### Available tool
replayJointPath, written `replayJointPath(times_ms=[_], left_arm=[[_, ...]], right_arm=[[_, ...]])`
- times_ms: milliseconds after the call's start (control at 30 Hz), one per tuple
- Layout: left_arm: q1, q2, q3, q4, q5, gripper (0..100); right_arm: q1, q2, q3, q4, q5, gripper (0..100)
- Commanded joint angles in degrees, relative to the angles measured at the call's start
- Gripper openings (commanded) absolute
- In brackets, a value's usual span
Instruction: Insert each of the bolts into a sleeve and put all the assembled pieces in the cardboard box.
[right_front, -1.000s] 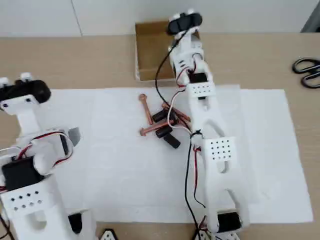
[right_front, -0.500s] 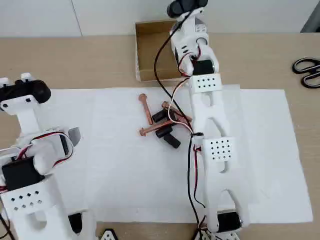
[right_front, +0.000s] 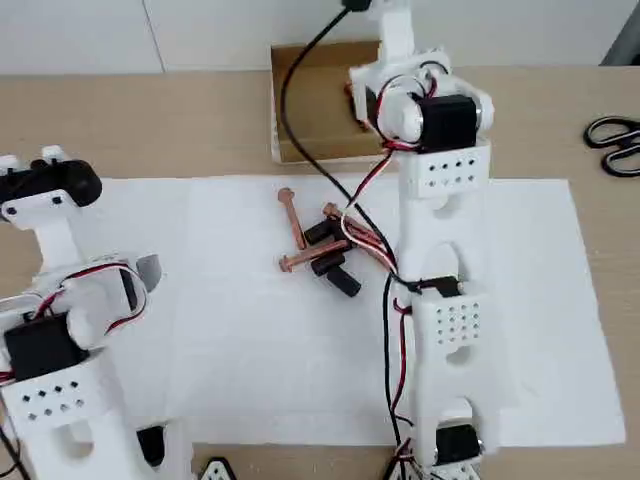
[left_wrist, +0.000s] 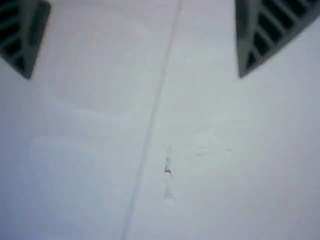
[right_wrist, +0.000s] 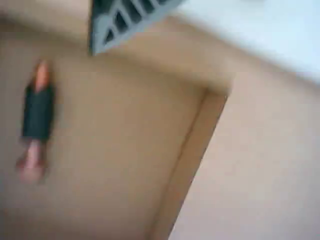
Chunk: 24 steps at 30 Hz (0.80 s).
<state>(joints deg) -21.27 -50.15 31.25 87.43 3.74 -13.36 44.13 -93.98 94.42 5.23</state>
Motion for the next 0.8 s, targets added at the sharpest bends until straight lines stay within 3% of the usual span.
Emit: replayJointPath(times_ms=[0,267,467,600,767], left_arm=[[-0.3,-1.0,-0.1,0.0,-0.1,25],[-0.1,-1.0,4.0,-0.1,0.1,25],[-0.3,-1.0,5.5,-0.1,0.1,25],[-0.3,-1.0,5.5,-0.1,0.1,25],[-0.3,-1.0,5.5,-0.2,0.1,25]], right_arm=[[0.0,-7.3,-1.9,2.8,0.2,20.2],[-0.2,-21.5,18.5,3.0,-0.7,20.2],[-2.2,-42.8,52.7,2.8,-1.1,20.2],[-7.9,-54.6,77.4,2.0,0.8,20.2],[-10.9,-60.2,93.4,-2.3,0.9,20.2]])
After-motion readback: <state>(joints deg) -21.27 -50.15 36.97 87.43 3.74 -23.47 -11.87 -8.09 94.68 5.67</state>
